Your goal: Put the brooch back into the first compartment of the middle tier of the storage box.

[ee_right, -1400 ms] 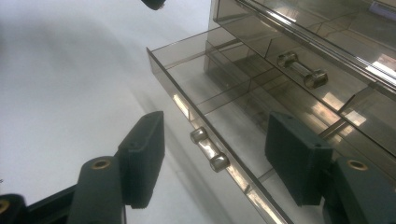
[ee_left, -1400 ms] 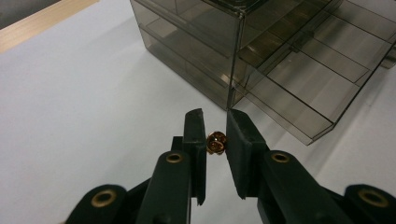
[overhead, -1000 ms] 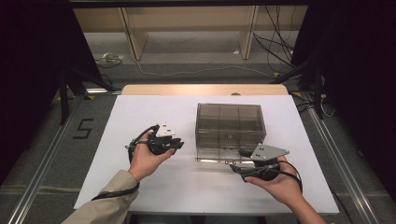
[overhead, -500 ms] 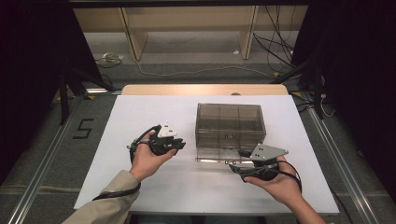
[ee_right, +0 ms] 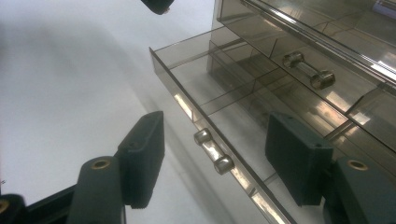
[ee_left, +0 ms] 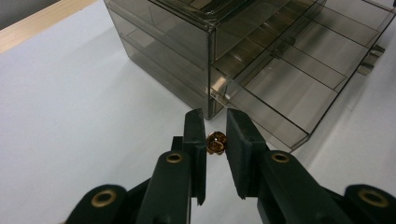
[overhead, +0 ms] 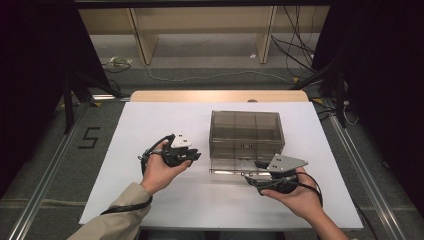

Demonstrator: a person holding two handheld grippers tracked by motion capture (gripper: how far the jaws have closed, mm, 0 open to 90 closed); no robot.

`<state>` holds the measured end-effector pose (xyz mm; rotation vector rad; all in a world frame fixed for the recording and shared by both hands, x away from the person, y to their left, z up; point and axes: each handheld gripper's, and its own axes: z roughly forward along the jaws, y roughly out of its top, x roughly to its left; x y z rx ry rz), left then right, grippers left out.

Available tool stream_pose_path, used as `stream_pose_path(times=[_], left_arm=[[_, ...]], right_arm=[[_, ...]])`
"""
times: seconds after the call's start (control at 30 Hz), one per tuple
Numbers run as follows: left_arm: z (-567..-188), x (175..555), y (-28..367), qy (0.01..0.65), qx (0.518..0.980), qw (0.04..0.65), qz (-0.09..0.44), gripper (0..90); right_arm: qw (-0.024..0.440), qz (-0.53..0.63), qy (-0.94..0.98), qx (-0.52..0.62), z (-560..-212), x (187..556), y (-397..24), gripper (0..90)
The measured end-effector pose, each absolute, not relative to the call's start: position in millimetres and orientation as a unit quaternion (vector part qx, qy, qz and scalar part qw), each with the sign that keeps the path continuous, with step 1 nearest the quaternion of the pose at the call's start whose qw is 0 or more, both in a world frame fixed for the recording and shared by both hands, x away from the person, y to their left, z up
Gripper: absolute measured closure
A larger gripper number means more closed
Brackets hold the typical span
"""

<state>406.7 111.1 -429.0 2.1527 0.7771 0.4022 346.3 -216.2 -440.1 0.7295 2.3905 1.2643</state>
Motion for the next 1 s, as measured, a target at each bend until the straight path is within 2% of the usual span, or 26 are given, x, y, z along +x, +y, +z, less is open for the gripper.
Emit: stream_pose_path(times=[1.0], left_arm=[[-428.6, 402.5, 95.8, 0.291, 0.855, 0.401, 0.152, 78.3]], right_arm=[[0.171, 0.444, 0.841, 0.258, -439.6, 346.0, -216.7, 38.6]])
